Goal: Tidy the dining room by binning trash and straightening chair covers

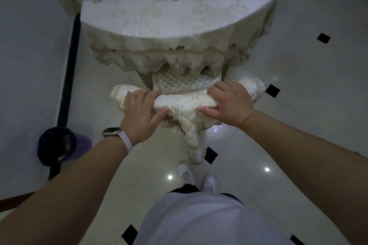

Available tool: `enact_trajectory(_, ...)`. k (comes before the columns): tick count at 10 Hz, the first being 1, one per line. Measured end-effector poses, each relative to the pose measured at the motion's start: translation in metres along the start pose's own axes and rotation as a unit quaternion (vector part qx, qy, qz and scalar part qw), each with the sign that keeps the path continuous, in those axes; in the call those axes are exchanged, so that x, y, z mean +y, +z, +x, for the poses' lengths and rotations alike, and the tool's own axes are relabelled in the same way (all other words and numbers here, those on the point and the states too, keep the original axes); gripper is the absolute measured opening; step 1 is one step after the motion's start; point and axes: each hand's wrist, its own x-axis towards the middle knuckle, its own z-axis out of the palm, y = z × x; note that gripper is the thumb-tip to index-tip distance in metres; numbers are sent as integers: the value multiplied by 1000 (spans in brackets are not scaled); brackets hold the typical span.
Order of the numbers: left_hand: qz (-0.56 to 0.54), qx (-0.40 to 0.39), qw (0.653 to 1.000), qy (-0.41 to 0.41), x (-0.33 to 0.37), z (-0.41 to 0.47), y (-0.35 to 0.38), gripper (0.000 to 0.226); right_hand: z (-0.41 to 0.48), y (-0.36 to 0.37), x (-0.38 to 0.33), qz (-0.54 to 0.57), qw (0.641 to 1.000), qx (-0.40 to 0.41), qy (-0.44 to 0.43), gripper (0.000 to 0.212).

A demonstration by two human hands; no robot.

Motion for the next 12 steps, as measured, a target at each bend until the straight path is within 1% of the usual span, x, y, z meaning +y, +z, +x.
enact_trajectory(2,-9,3,1000,1,-9,19,2,61,18,5,9,8,1000,8,-4,69)
enact_trajectory(3,-19,5,1000,-3,-10,22,4,65,19,7,10,9,1000,23,-5,68)
enact_trajectory(4,-26,0,1000,-7,-10,23,4,67,20,8,11,14,1000,21,-2,70)
enact_trajectory(6,-34,14,999,-4,-6,20,1,58,20,2,8,26,999,-25,24,76)
enact_trajectory(7,-36,16,999,-4,-4,18,-1,60,20,-4,4,25,998,-54,38,77)
enact_trajectory(8,-46,0,999,-11,-3,16,-6,63,18,-13,-3,16,994,-96,53,73)
enact_trajectory(10,-67,1,998,14,4,5,-16,59,11,-35,-30,1,986,-144,79,64)
enact_trajectory(12,-46,47,996,58,20,-9,-29,51,4,-56,-48,-29,990,-116,72,56)
